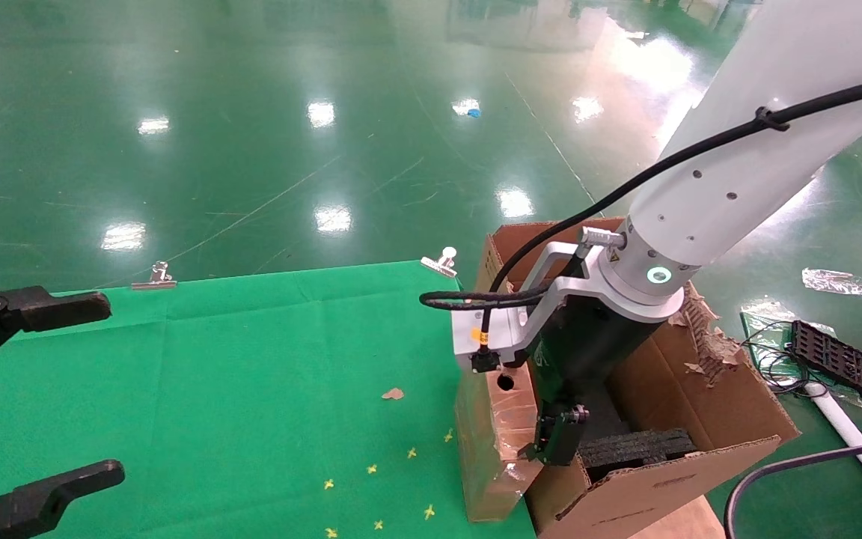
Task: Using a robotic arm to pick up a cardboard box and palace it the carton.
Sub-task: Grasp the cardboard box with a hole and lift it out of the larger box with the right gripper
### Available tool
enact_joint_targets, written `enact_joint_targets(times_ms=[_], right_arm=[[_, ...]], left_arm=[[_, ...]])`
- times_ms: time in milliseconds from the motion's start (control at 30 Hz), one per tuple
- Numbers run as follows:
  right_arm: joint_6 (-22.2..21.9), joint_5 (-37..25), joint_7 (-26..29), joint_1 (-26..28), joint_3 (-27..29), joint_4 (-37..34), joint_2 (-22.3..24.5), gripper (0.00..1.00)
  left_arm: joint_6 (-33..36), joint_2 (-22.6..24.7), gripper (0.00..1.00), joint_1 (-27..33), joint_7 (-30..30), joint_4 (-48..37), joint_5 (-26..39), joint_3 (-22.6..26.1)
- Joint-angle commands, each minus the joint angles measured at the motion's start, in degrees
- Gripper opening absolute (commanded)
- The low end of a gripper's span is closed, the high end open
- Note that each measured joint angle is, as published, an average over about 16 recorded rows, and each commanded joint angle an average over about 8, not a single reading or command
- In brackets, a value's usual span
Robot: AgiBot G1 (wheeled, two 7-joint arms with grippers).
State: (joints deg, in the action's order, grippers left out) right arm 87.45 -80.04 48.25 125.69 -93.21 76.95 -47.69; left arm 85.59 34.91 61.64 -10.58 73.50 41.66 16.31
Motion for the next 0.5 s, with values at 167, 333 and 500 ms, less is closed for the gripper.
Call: enact_joint_targets(times_ms=[167, 333, 500], right_arm=[[-0.4, 0.8, 5.4, 2.1, 0.1, -1.2, 1.4, 1.00], [-0.2, -0.4, 18.6, 3.4, -0.9, -5.7, 1.0, 1.00], [-0.1, 1.8, 29.8, 2.0, -1.3, -12.1, -0.1, 1.00]], left_arm=[[0.0, 0.0, 1.00, 0.0, 0.0, 0.0, 0.0, 0.0], [0.0, 0.0, 1.00, 0.0, 0.0, 0.0, 0.0, 0.0], [0.0, 0.0, 1.00, 0.0, 0.0, 0.0, 0.0, 0.1]])
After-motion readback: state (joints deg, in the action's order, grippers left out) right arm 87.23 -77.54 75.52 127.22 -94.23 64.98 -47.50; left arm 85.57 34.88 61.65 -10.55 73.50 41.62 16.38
